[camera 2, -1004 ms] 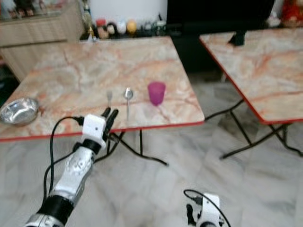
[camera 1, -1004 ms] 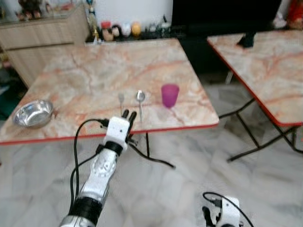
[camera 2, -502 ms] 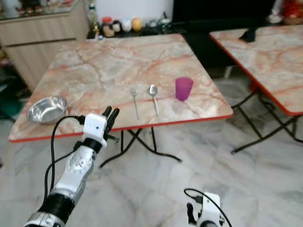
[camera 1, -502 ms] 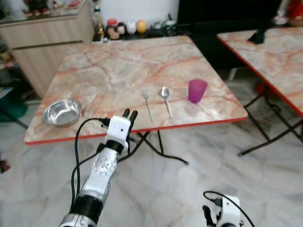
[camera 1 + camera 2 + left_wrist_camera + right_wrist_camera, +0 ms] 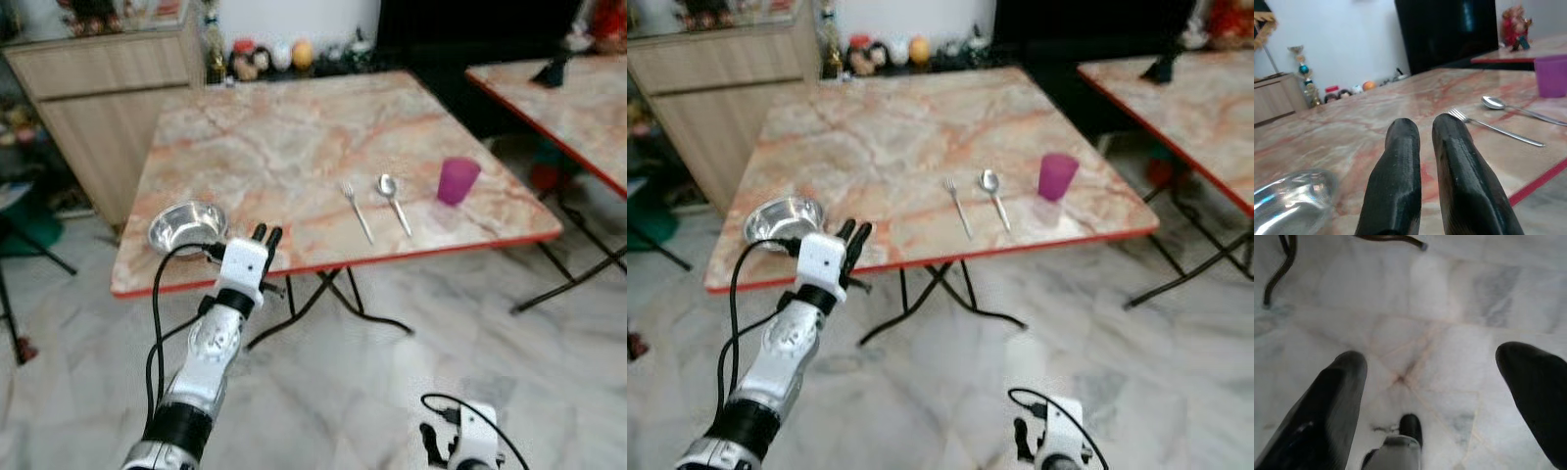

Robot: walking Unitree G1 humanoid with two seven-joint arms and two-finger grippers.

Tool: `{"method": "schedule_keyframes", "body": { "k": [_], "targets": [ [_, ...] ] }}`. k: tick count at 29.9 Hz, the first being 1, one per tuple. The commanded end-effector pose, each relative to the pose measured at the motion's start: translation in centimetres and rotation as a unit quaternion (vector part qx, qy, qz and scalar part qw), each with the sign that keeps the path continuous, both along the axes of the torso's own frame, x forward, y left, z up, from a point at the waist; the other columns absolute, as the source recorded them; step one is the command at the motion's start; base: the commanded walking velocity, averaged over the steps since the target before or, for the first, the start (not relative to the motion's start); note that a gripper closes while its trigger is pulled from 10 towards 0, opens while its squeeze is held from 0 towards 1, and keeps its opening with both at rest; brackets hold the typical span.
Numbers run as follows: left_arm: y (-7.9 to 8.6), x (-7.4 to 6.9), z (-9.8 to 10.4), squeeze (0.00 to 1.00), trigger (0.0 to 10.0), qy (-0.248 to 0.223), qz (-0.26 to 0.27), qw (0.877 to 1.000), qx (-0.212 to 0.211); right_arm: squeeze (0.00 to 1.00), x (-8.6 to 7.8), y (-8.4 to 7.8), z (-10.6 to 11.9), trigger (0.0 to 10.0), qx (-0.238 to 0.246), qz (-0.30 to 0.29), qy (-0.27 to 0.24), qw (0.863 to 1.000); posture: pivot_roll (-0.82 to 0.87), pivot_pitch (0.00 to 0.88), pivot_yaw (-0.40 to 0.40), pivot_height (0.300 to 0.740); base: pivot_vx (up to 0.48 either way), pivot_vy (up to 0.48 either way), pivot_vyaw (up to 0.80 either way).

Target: Setting the table

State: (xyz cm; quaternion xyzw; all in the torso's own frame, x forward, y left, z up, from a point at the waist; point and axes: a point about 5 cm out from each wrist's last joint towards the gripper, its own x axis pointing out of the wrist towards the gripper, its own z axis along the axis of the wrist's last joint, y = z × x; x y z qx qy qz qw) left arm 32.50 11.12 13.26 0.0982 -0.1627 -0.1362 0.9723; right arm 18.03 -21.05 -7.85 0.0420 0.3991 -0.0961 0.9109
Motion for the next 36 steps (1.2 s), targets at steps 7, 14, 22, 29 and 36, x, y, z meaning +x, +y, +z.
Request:
{"method": "schedule_keyframes", "body": {
  "k": [7, 14, 22, 29, 36],
  "targets": [
    [1.2, 0.1, -0.2, 0.00, 10.0, 0.007, 0.017, 1.000, 0.010, 0.00, 0.6, 0.9, 0.1, 10.0, 0.010, 0.007, -0.006, 1.000, -0.04, 0.000, -0.008, 0.740, 0.000, 0.381, 0.00],
    [1.1, 0.1, -0.4, 0.00, 10.0, 0.014, 0.012, 1.000, 0.012, 0.00, 0.6, 1.0, 0.1, 10.0, 0.012, 0.007, -0.006, 1.000, -0.04, 0.000, -0.007, 0.740, 0.000, 0.156, 0.00],
    [1.3, 0.1, -0.9, 0.00, 10.0, 0.026, 0.018, 0.999, 0.012, 0.00, 0.7, 1.0, 0.1, 10.0, 0.014, 0.007, -0.008, 1.000, -0.03, 0.000, -0.007, 0.740, 0.000, 0.000, 0.00],
    [2.7, 0.0, -2.5, 0.00, 10.0, 0.064, 0.059, 0.996, -0.010, 0.00, 0.7, 1.1, 0.2, 10.0, 0.015, 0.007, -0.010, 1.000, -0.03, 0.000, -0.007, 0.740, 0.000, 0.000, 0.00],
    [4.4, 0.1, -3.1, 0.00, 10.0, 0.082, 0.101, 0.991, -0.039, 0.00, 0.7, 1.0, 0.1, 10.0, 0.014, 0.009, -0.008, 1.000, -0.03, 0.000, -0.010, 0.740, 0.000, 0.000, 0.00]
  ]
}}
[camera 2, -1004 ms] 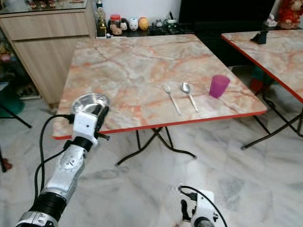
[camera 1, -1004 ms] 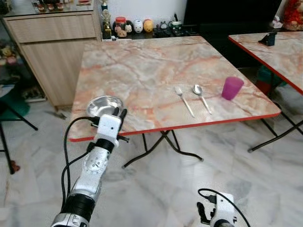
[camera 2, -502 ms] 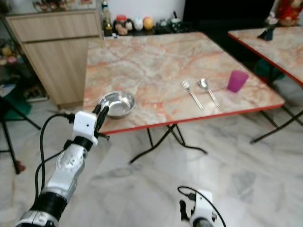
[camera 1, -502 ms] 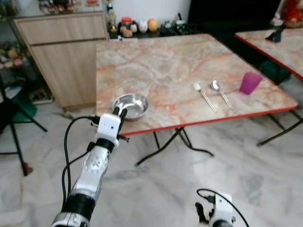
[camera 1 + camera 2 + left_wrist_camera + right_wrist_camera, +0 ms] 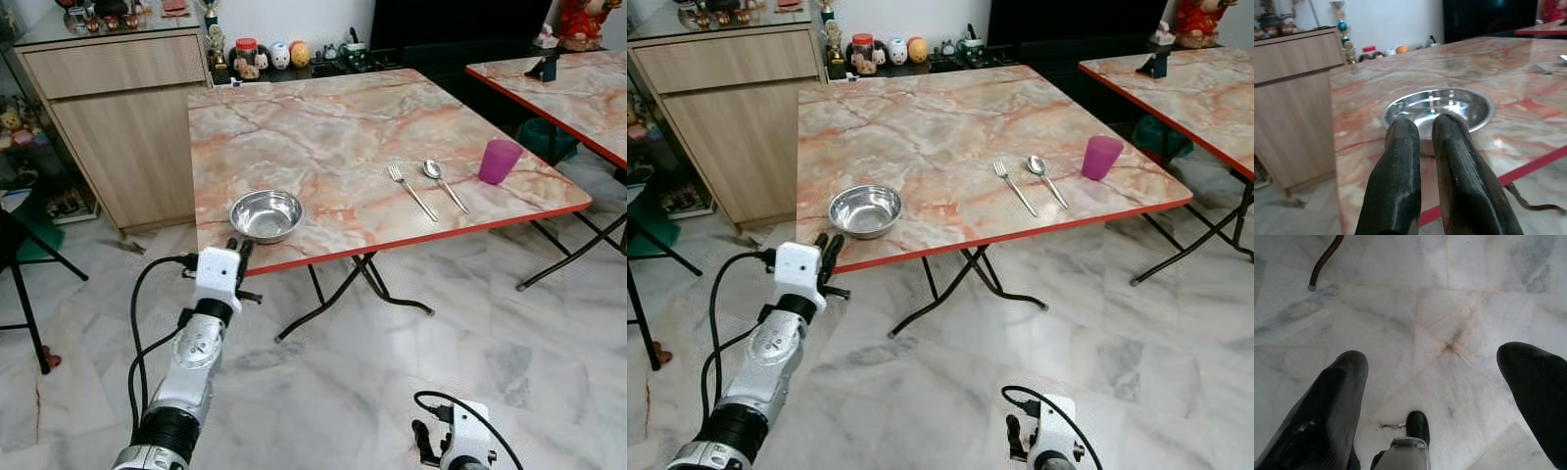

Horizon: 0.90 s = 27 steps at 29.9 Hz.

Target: Setting the table

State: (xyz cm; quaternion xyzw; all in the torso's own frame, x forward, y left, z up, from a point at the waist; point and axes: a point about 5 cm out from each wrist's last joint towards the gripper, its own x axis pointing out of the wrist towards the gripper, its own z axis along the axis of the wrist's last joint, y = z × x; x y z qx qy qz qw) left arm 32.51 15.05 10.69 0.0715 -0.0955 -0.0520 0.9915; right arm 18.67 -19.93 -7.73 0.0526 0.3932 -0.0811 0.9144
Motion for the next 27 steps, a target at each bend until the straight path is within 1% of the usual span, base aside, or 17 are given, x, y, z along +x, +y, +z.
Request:
{"method": "schedule_keyframes", "body": {
  "k": [1, 4, 6, 9, 10, 12, 13, 18, 19, 21, 24, 25, 26, 27],
  "targets": [
    [0.6, 0.1, -0.7, 0.00, 10.0, 0.023, 0.019, 0.999, -0.010, 0.00, 0.0, -0.1, 0.0, 10.0, -0.001, 0.000, 0.000, 1.000, -0.03, 0.000, -0.010, 0.740, 0.000, 0.000, 0.00],
    [1.1, 0.0, -1.6, 0.00, 10.0, 0.048, 0.035, 0.998, -0.020, 0.00, 0.0, -0.1, 0.0, 10.0, -0.001, 0.001, 0.001, 1.000, -0.03, 0.000, -0.009, 0.740, 0.000, 0.000, 0.00],
    [1.8, -0.5, -3.0, 0.00, 10.0, 0.076, 0.051, 0.996, -0.019, 0.00, 0.0, -0.1, 0.0, 10.0, -0.001, 0.001, 0.000, 1.000, -0.04, 0.000, -0.006, 0.740, 0.000, 0.000, 0.00],
    [2.8, -1.0, -4.1, 0.00, 10.0, 0.096, 0.072, 0.992, -0.026, 0.00, 0.0, -0.1, 0.0, 10.0, -0.001, -0.001, 0.000, 1.000, -0.03, 0.000, -0.007, 0.740, 0.000, 0.000, 0.00],
    [2.8, -1.0, -4.1, 0.00, 10.0, 0.096, 0.072, 0.992, -0.026, 0.00, 0.0, -0.1, 0.0, 10.0, -0.001, -0.001, 0.000, 1.000, -0.03, 0.000, -0.007, 0.740, 0.000, 0.000, 0.00],
    [4.0, -1.6, -4.9, 0.00, 10.0, 0.113, 0.099, 0.988, -0.029, 0.00, 0.0, 0.0, 0.0, 10.0, -0.001, 0.000, 0.001, 1.000, -0.03, 0.000, -0.007, 0.740, 0.000, 0.000, 0.00],
    [4.0, -1.6, -4.9, 0.00, 10.0, 0.113, 0.099, 0.988, -0.029, 0.00, 0.0, 0.0, 0.0, 10.0, -0.001, 0.000, 0.001, 1.000, -0.03, 0.000, -0.007, 0.740, 0.000, 0.000, 0.00],
    [5.8, -2.5, -6.2, 0.00, 10.0, 0.134, 0.151, 0.978, -0.049, 0.00, 0.0, 0.0, 0.0, 10.0, -0.001, 0.002, 0.001, 1.000, -0.03, 0.000, -0.007, 0.740, 0.000, 0.000, 0.00],
    [6.3, -2.9, -6.9, 0.00, 10.0, 0.146, 0.159, 0.975, -0.049, 0.00, 0.1, 0.0, 0.0, 10.0, -0.001, 0.002, 0.001, 1.000, -0.03, 0.000, -0.007, 0.740, 0.000, 0.000, 0.00],
    [6.8, -3.3, -7.4, 0.00, 10.0, 0.158, 0.169, 0.972, -0.045, 0.00, 0.1, 0.0, 0.0, 10.0, -0.001, 0.002, 0.001, 1.000, -0.04, 0.000, -0.006, 0.740, 0.000, 0.000, 0.00],
    [7.1, -3.8, -8.3, 0.00, 10.0, 0.187, 0.169, 0.967, -0.042, 0.00, 0.0, -0.1, 0.0, 10.0, -0.001, 0.001, 0.001, 1.000, -0.03, 0.000, -0.006, 0.740, 0.000, 0.000, 0.00],
    [6.8, -4.1, -9.2, 0.00, 10.0, 0.219, 0.149, 0.963, -0.047, 0.00, 0.0, -0.1, 0.0, 10.0, -0.001, 0.002, 0.001, 1.000, -0.03, 0.000, -0.009, 0.740, 0.000, 0.000, 0.00],
    [6.5, -4.3, -9.8, 0.00, 10.0, 0.241, 0.134, 0.960, -0.051, 0.00, 0.0, -0.1, 0.0, 10.0, -0.001, 0.002, 0.002, 1.000, -0.03, 0.000, -0.009, 0.740, 0.000, 0.000, 0.00],
    [6.0, -4.8, -10.6, 0.00, 10.0, 0.271, 0.100, 0.957, -0.031, 0.00, 0.0, -0.1, 0.0, 10.0, -0.002, 0.004, 0.002, 1.000, -0.03, 0.000, -0.012, 0.740, 0.000, 0.000, 0.00]
  ]
}}
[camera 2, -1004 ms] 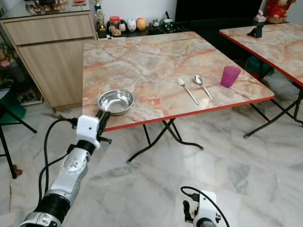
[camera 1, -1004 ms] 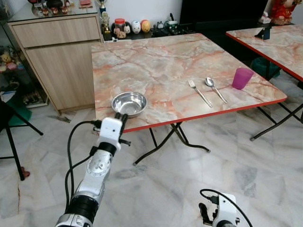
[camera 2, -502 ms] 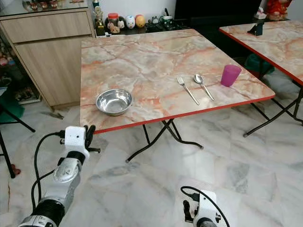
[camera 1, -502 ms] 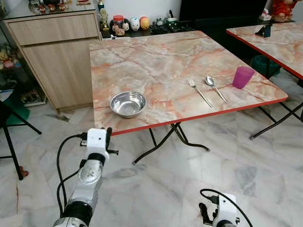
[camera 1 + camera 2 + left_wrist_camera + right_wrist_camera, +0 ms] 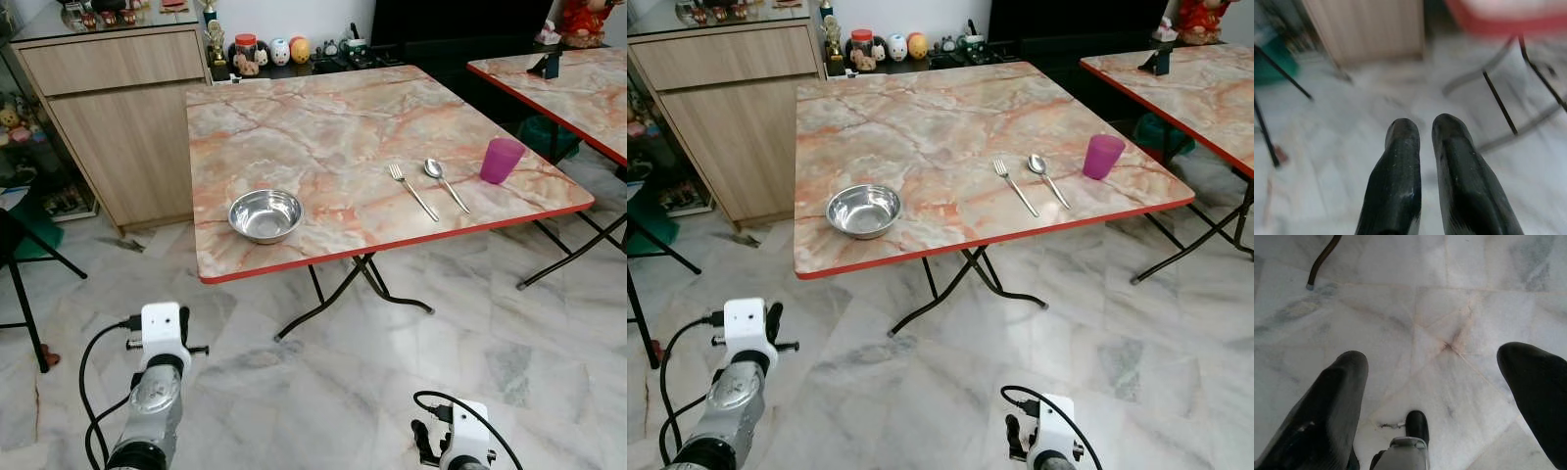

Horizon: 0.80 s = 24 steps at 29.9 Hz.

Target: Setting the table

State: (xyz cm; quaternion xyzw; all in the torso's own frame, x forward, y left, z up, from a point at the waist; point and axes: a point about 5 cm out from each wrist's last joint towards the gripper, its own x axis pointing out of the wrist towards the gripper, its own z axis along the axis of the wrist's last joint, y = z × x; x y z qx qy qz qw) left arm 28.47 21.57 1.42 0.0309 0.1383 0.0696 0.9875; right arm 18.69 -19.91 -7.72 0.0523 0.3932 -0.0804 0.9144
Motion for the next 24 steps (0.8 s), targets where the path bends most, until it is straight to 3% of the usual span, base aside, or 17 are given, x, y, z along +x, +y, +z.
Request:
{"method": "schedule_keyframes", "body": {
  "k": [1, 4, 9, 11, 18, 24],
  "targets": [
    [-0.6, -1.3, -2.1, 0.00, 10.0, 0.073, -0.058, 0.996, 0.009, 0.00, 0.0, -0.1, 0.0, 10.0, -0.002, 0.005, 0.003, 1.000, -0.03, 0.000, -0.012, 0.740, 0.000, 0.000, 0.00],
    [0.2, -3.4, -4.3, 0.00, 10.0, 0.150, -0.054, 0.987, 0.003, 0.00, 0.1, -0.1, 0.0, 10.0, -0.002, 0.008, 0.002, 1.000, -0.03, 0.000, -0.013, 0.740, 0.000, 0.000, 0.00],
    [0.5, -4.9, -5.6, 0.00, 10.0, 0.193, -0.053, 0.980, -0.009, 0.00, 0.1, -0.1, 0.0, 10.0, -0.003, 0.007, 0.001, 1.000, -0.04, 0.000, -0.013, 0.740, 0.000, 0.000, 0.00],
    [0.5, -6.3, -6.6, 0.00, 10.0, 0.230, -0.068, 0.971, 0.007, 0.00, 0.0, -0.1, 0.0, 10.0, -0.002, 0.007, 0.002, 1.000, -0.04, 0.000, -0.013, 0.740, 0.000, 0.000, 0.00],
    [0.0, -6.3, -6.8, 0.00, 10.0, 0.237, -0.076, 0.968, 0.007, 0.00, 0.0, -0.1, 0.0, 10.0, -0.002, 0.006, 0.004, 1.000, -0.03, 0.000, -0.015, 0.740, 0.000, 0.000, 0.00],
    [-0.8, -5.7, -6.5, 0.00, 10.0, 0.217, -0.078, 0.973, 0.003, 0.00, 0.1, -0.2, 0.1, 10.0, -0.010, 0.021, 0.002, 1.000, -0.03, 0.000, -0.014, 0.740, 0.000, 0.000, 0.00]
  ]
}}
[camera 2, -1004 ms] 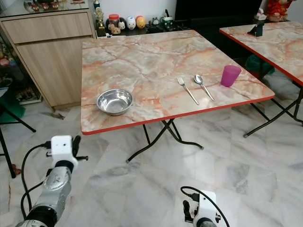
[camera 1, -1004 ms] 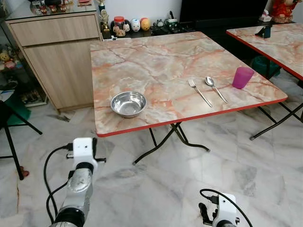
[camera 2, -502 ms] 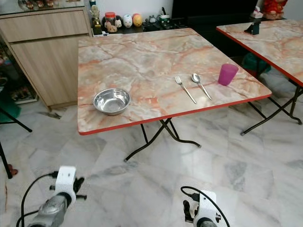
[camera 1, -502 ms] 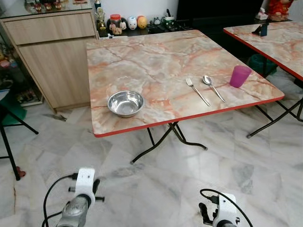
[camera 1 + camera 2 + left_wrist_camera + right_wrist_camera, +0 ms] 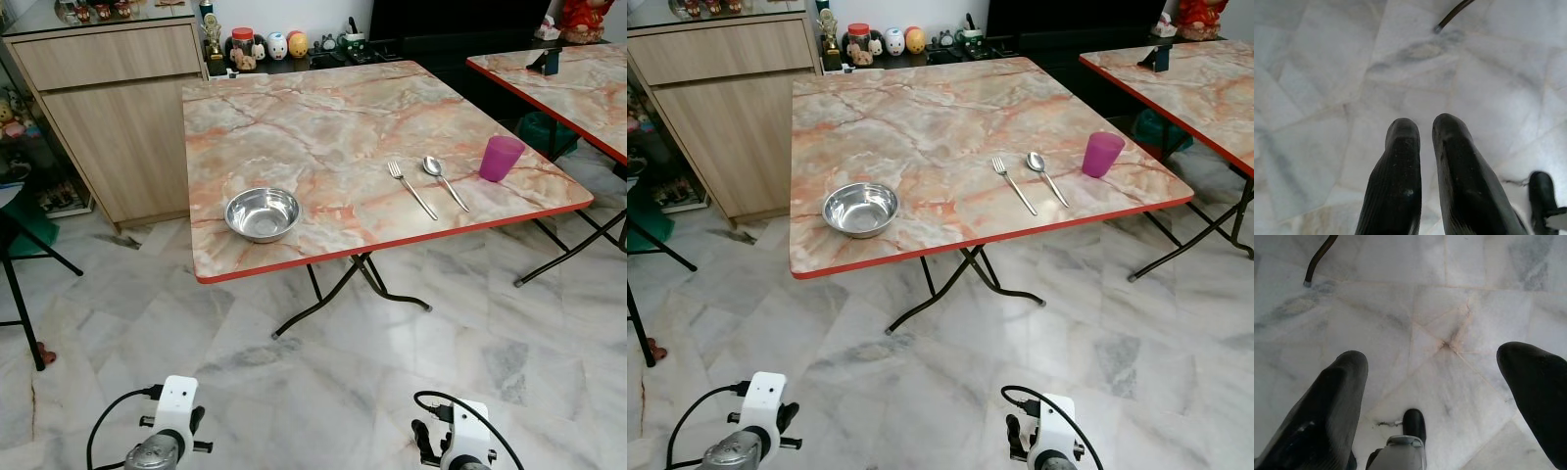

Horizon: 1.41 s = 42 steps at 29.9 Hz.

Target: Setting the table

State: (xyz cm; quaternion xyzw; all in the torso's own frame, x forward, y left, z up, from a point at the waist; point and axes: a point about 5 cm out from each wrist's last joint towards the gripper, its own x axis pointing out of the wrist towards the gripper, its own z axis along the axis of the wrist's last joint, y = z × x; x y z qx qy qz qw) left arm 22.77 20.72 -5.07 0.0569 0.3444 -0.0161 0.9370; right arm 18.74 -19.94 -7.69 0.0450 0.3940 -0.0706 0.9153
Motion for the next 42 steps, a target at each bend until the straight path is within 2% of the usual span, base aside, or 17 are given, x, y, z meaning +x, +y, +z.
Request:
{"method": "schedule_keyframes", "body": {
  "k": [1, 5, 13, 17, 20, 31, 42],
  "targets": [
    [-0.07, -0.01, -0.06, 0.00, 10.0, 0.005, -0.004, 1.000, 0.004, 0.00, 0.04, -0.18, 0.05, 10.0, -0.010, 0.011, 0.001, 1.000, -0.03, 0.000, -0.014, 0.740, 0.000, 0.000, 0.00],
    [-0.05, -0.27, -0.26, 0.00, 10.0, 0.011, 0.001, 1.000, 0.006, 0.00, 0.00, -0.15, 0.03, 10.0, -0.006, 0.009, 0.001, 1.000, -0.04, 0.000, -0.012, 0.740, 0.000, 0.000, 0.80],
    [-0.24, -0.64, -0.58, 0.00, 10.0, 0.021, -0.002, 1.000, 0.017, 0.00, -0.06, -0.08, -0.03, 10.0, 0.003, -0.004, 0.002, 1.000, -0.03, 0.000, -0.013, 0.740, 0.000, 0.000, 0.00],
    [-0.34, -0.70, -0.66, 0.00, 10.0, 0.024, -0.005, 1.000, 0.019, 0.00, -0.03, -0.07, -0.02, 10.0, -0.001, 0.002, 0.003, 1.000, -0.03, 0.000, -0.012, 0.740, 0.333, 0.000, 0.00],
    [-0.43, -0.73, -0.70, 0.00, 10.0, 0.026, -0.005, 0.999, 0.018, 0.00, 0.09, -0.12, 0.07, 10.0, -0.014, 0.016, 0.000, 1.000, -0.03, 0.000, -0.013, 0.740, 0.424, 0.000, 0.80],
    [-0.46, -0.86, -0.81, 0.00, 10.0, 0.030, -0.001, 0.999, 0.017, 0.00, -0.05, -0.07, -0.01, 10.0, 0.002, -0.001, 0.000, 1.000, -0.03, 0.000, -0.015, 0.740, 0.428, 0.000, 0.15],
    [-0.89, -0.75, -0.76, 0.00, 10.0, 0.024, -0.006, 1.000, -0.002, 0.00, -0.02, 0.01, -0.01, 10.0, 0.006, 0.001, -0.001, 1.000, -0.03, 0.000, -0.016, 0.740, 0.000, 0.000, 0.00]
  ]
}}
